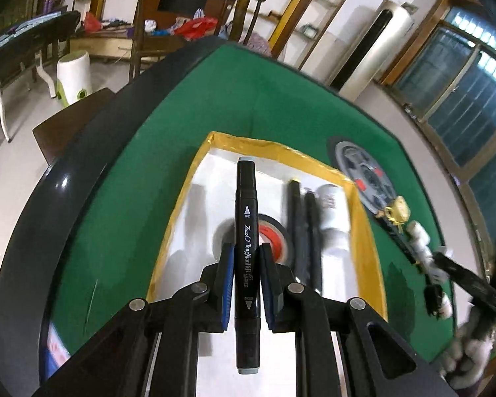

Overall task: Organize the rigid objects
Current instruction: 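Release the marker in the tray with the left gripper while the right gripper carries the case over the tray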

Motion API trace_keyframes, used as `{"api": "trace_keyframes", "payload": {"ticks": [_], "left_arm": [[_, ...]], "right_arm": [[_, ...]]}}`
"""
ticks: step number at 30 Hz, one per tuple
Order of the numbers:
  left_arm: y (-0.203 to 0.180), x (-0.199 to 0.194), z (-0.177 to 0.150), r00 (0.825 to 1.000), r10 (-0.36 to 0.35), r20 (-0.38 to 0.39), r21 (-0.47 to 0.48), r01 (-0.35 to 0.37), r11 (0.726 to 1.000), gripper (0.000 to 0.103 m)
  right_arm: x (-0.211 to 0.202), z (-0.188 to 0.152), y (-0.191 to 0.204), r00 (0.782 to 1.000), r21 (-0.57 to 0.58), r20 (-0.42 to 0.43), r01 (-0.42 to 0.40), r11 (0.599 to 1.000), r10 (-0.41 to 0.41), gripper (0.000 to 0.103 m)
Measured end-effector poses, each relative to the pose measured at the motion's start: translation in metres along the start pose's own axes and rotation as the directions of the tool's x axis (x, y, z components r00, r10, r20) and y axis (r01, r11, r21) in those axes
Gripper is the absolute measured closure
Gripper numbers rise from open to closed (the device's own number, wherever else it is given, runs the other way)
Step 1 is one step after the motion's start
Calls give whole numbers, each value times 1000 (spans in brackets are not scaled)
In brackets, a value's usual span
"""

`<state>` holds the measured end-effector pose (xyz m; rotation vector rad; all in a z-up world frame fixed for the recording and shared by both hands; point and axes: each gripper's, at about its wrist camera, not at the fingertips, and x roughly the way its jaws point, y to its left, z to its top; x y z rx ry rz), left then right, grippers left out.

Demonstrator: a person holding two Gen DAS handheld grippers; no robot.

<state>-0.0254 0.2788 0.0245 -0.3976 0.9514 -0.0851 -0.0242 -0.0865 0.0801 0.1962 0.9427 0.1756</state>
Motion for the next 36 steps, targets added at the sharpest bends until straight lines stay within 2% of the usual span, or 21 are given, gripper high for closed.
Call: {"api": "trace_keyframes", "payload": {"ticks": [3,6,7,8,10,13,15,16,20,25,29,32,36], "left_arm": [[0,19,10,998,48,-34,6,-48,999,88],[0,30,19,994,104,-45,14,-103,995,88],[1,33,21,991,122,-49,8,-122,993,85],[4,34,23,990,129,-50,-4,-130,992,77],[7,32,22,993,104,-56,-27,-106,994,76],[9,14,16,998,49,-42,-44,-51,998,61],[13,-1,12,1000,19,-10,-52,-19,998,47],[15,-10,8,1000,4,8,-60,-4,998,43],[25,-43,-10,996,-53,70,-85,59,995,41],[36,-65,-26,991,-73,113,-93,84,992,41],[38,-72,-33,988,-78,131,-99,91,991,41],[38,-75,-37,987,-81,141,-96,95,991,41],[34,-74,-42,986,-90,138,-97,104,990,39]], "right_arm": [[-6,2,23,998,-38,-15,-67,997,66,47],[5,3,47,992,-56,-48,-123,991,120,47],[6,2,53,989,-63,-59,-139,988,135,47],[8,2,62,986,-72,-71,-155,985,150,47],[12,1,78,981,-93,-91,-182,979,174,47],[19,-1,107,969,-133,-124,-228,965,212,47],[23,-4,121,963,-158,-147,-250,955,227,47],[27,-6,132,957,-176,-167,-265,948,237,47],[41,-19,164,938,-223,-240,-303,927,249,47],[62,-33,189,945,-300,-276,-259,918,177,47],[66,-38,206,973,-411,-226,-143,900,51,47],[68,-44,214,980,-482,-195,-68,874,-32,46],[61,-42,214,986,-499,-158,-33,866,-53,37]]}}
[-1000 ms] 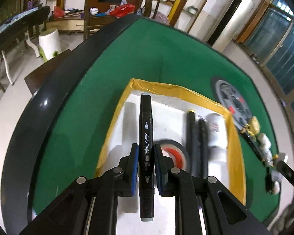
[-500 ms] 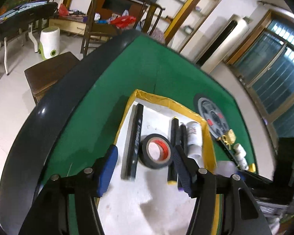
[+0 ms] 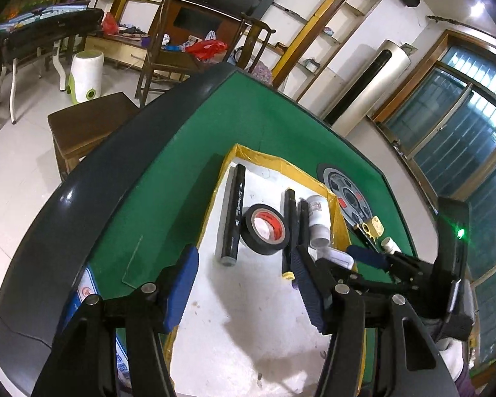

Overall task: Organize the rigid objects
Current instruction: 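Release the marker in the tray with the left gripper while the right gripper carries the case over the tray, then open the right gripper to drop the case, then move both grippers back to the items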

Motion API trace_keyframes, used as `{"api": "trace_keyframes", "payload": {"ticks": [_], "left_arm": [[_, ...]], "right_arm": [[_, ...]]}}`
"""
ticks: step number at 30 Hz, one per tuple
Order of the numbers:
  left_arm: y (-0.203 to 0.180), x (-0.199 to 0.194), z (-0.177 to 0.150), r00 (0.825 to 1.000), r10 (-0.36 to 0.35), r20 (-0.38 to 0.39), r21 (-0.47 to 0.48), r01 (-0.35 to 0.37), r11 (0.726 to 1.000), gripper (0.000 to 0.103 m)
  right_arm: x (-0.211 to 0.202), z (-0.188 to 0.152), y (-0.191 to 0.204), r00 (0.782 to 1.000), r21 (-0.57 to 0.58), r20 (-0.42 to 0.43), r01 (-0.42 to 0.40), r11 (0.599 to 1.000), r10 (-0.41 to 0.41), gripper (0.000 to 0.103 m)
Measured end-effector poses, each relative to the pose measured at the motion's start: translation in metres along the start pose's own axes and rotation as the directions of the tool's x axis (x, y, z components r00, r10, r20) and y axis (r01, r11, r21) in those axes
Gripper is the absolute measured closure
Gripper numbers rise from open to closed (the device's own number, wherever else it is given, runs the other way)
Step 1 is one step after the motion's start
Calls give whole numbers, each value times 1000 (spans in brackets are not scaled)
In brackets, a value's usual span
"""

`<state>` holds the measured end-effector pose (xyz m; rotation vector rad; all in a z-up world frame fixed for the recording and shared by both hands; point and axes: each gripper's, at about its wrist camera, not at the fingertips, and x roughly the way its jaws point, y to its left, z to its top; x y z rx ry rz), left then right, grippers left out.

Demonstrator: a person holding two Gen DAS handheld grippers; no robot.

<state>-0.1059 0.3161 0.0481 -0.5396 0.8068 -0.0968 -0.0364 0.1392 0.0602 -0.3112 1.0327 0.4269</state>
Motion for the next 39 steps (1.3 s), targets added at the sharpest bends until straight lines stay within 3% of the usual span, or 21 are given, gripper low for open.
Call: {"api": "trace_keyframes", "payload": {"ticks": [9,14,19,23,26,32,35,39], "left_arm": [[-16,-7,-12,1000,2,17,13,-2,1000,36],[-37,-17,-22,999,0,48,32,-2,999,35],[-78,-26,-38,995,-74,68,79,68,995,30],[-128,-17,-53,990,-142,20,193,136,972,30],[-152,1,-64,985,-164,-50,223,171,960,30],[-190,34,-93,969,-166,-183,255,210,944,30],[-200,44,-101,963,-154,-222,252,210,945,30],[-203,51,-105,964,-137,-228,235,191,953,30]], "right_arm": [[-50,-9,-48,987,130,145,-82,988,63,27],[-73,-43,-110,977,252,212,-58,966,4,27],[-88,-86,-175,969,381,232,-15,924,-80,27],[-103,-128,-238,959,506,228,30,862,-167,27],[-113,-157,-278,952,583,217,49,811,-214,27],[-125,-196,-329,942,663,213,55,746,-258,27],[-124,-206,-337,945,682,219,31,731,-244,26],[-113,-193,-328,955,642,287,-131,755,-79,26]]}}
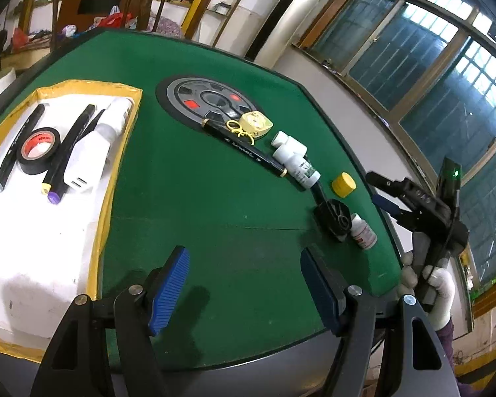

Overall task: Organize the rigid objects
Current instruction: 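Open the right gripper to drop the case, then move both grippers back to the items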

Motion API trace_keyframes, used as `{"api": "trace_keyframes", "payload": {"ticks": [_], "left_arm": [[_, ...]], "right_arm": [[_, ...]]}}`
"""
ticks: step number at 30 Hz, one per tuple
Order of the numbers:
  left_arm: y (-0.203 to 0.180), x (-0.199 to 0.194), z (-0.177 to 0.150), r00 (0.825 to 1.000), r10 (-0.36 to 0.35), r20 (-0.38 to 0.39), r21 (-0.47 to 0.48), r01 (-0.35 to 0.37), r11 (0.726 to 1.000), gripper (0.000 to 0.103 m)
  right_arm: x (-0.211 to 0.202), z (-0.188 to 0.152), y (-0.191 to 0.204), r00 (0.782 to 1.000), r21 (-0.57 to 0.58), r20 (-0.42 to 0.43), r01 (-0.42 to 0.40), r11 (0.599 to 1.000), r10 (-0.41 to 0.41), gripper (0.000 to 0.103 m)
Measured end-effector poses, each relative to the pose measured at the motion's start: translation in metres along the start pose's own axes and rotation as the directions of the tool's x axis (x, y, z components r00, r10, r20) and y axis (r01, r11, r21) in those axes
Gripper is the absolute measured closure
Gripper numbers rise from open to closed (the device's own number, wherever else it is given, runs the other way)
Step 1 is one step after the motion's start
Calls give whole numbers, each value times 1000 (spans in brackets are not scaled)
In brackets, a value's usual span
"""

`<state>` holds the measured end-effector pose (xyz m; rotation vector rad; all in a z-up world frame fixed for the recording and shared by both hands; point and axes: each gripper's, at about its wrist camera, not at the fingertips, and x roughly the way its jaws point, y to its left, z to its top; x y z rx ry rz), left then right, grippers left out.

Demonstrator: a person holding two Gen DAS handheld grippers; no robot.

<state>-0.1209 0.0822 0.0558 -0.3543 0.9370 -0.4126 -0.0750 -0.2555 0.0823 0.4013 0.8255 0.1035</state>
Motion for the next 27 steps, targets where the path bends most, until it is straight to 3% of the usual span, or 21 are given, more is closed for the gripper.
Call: {"api": "trace_keyframes", "payload": {"ticks": [3,6,9,13,15,18,20,22,26,27], "left_arm": [[-2,1,-2,1000,5,3,-7,-5,1000,30],[-1,-1,-2,1000,10,7,-5,-10,1000,30],[6,-6,-2,1000,10,12,-13,-10,1000,30],[18,-15,0,999,16,34,-26,-15,1000,30],[23,-22,2,999,18,52,-27,-16,999,30],[31,-27,6,998,21,67,-36,-18,999,30],[35,-27,9,997,24,69,-40,-21,999,30],[39,-26,11,997,25,67,-48,-21,999,30],[38,-20,13,998,25,49,-49,-22,999,30],[36,-18,14,999,23,40,-47,-21,999,30]], "right_arm": [[25,6,32,986,-33,-91,-144,989,140,26],[56,12,72,965,-92,-174,-212,973,194,26],[95,19,112,947,-164,-264,-232,959,184,26],[141,22,149,945,-254,-318,-169,952,83,26],[164,22,159,945,-273,-326,-111,956,17,26],[182,19,155,931,-235,-365,-106,966,14,26],[189,12,151,900,-173,-430,-158,972,70,26],[184,4,152,888,-154,-447,-198,968,110,25],[165,-10,152,809,-68,-518,-364,929,279,25],[154,-10,150,811,-67,-500,-386,920,304,25]]}}
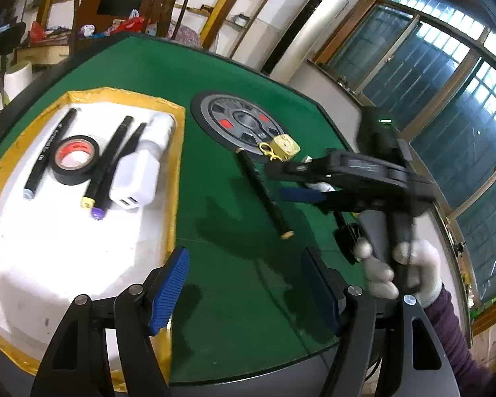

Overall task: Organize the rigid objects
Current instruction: 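Open the right gripper to drop the case, then move both grippers back to the items, then lower the left gripper onto the yellow-ended black marker and close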

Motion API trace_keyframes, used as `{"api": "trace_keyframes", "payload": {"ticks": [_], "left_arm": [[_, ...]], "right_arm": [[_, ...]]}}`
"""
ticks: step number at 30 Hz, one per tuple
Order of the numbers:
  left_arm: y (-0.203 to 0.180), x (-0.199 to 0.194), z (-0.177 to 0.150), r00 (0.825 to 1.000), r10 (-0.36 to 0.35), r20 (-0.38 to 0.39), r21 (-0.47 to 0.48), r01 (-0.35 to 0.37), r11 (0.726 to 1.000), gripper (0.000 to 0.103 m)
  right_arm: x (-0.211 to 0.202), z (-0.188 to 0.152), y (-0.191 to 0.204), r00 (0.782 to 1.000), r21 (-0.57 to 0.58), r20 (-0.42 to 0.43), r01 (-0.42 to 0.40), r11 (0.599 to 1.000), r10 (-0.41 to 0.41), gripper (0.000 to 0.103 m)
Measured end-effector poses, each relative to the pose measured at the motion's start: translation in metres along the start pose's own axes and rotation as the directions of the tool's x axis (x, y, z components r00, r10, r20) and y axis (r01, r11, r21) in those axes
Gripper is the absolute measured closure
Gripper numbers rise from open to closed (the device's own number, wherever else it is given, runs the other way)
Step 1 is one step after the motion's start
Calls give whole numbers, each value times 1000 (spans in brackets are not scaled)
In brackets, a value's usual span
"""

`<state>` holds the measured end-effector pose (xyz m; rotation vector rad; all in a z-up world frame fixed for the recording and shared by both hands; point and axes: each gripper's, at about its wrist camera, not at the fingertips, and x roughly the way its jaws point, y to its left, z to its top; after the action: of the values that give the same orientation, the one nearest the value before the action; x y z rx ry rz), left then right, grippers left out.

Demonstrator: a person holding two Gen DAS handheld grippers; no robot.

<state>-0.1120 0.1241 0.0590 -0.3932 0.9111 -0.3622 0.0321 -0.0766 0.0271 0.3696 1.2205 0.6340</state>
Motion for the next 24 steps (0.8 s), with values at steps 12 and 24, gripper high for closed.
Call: {"api": "trace_keyframes", "payload": {"ticks": [12,24], "left_arm": [[-63,88,32,985,154,-81,160,-140,977,30],[-65,166,56,937,349,-1,286,-334,898,68]], "right_arm": [[-148,-47,-23,748,22,592,358,933,-301,20],[-178,-67,-79,699,137,647,289,948,-306,17]]}}
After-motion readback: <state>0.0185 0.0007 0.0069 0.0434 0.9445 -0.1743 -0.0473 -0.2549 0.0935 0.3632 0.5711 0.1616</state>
